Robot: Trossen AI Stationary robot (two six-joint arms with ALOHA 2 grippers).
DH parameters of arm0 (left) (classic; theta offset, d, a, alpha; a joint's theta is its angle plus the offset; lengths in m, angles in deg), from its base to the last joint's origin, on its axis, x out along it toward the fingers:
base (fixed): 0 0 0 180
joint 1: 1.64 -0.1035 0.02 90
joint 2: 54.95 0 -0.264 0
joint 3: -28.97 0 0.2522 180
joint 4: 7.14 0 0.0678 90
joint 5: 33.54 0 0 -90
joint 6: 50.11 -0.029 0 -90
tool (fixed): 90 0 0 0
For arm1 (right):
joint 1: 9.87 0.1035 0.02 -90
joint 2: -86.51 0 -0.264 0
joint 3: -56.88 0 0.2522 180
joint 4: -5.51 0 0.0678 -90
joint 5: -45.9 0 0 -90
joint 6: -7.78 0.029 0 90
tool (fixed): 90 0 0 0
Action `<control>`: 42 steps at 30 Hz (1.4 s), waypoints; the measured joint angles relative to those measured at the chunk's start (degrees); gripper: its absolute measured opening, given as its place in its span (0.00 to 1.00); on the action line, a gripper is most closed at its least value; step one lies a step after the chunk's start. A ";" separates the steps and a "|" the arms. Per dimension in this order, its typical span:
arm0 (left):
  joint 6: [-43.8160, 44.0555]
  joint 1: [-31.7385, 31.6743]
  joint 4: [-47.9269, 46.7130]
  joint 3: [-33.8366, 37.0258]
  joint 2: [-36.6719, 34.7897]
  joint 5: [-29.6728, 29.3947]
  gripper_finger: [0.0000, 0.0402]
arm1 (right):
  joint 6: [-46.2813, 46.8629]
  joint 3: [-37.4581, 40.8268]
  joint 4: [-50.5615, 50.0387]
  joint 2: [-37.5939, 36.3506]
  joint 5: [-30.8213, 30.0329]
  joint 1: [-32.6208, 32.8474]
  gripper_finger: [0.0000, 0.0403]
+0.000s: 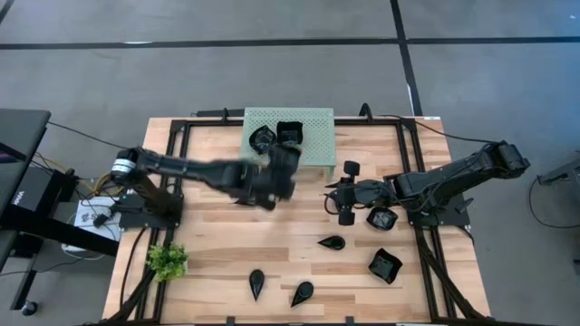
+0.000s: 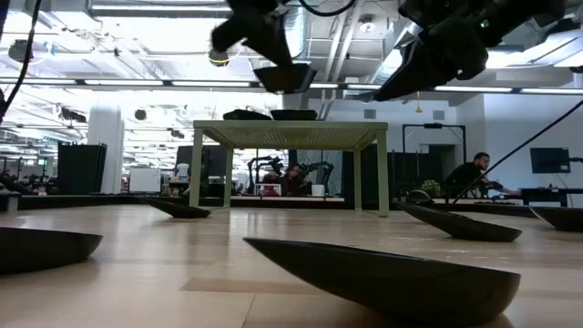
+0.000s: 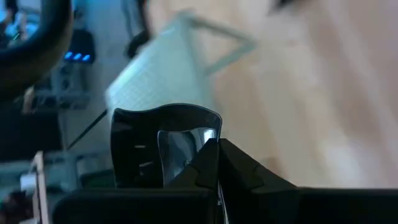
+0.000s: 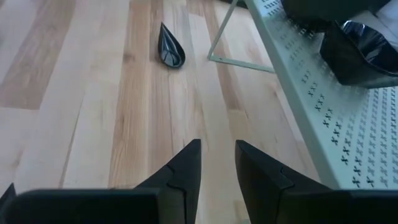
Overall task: Pick & Place Mini shaped plates
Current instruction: Stack the distorted square plate on top of the other distorted square plate on the shelf
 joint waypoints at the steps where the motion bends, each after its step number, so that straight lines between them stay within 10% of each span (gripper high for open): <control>1: -0.87 -1.47 0.77 -0.81 0.00 0.02 0.01 | 0.11 0.00 -0.03 0.00 -0.02 0.00 0.23; 17: -6.51 -16.83 8.43 -0.93 -0.02 22.03 0.02 | 7.67 0.00 1.98 0.00 0.11 0.13 0.23; 42: -3.92 -19.93 9.41 -0.93 -0.02 17.59 0.17 | 11.25 0.00 1.94 0.00 0.13 0.13 0.23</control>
